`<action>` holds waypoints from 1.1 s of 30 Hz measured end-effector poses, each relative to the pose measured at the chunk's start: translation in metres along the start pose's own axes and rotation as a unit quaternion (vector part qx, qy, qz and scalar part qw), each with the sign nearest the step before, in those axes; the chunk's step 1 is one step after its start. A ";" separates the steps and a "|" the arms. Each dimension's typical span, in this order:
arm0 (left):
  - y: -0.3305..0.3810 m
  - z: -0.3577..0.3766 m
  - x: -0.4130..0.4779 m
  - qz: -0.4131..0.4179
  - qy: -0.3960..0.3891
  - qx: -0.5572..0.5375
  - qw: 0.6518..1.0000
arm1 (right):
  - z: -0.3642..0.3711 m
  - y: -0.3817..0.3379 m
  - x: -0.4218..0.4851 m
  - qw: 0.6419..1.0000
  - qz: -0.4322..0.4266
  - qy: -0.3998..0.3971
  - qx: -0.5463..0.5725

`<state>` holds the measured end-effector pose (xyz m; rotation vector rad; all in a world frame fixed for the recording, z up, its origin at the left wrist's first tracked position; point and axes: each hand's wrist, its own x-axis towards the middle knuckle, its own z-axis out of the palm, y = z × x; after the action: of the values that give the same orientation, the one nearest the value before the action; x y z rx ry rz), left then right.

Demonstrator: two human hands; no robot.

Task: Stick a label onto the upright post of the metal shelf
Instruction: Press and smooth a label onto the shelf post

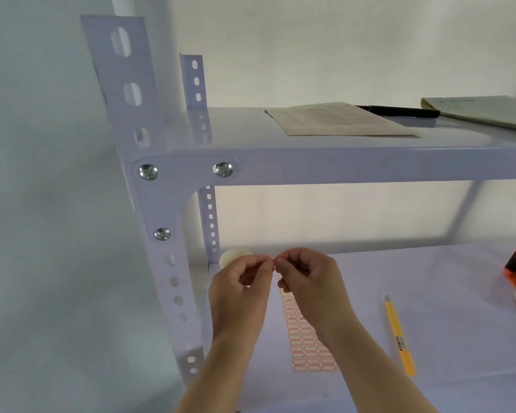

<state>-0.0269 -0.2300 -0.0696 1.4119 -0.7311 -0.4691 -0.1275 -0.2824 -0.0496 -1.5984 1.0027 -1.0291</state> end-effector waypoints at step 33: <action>-0.038 0.021 0.083 -0.077 0.132 0.354 0.923 | 0.056 0.055 0.130 0.959 -0.059 -0.190 -0.203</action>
<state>0.0213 -0.3070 -0.0923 2.1743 -0.5912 -0.1166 -0.0426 -0.4002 -0.0929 -2.1179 0.8936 -0.5740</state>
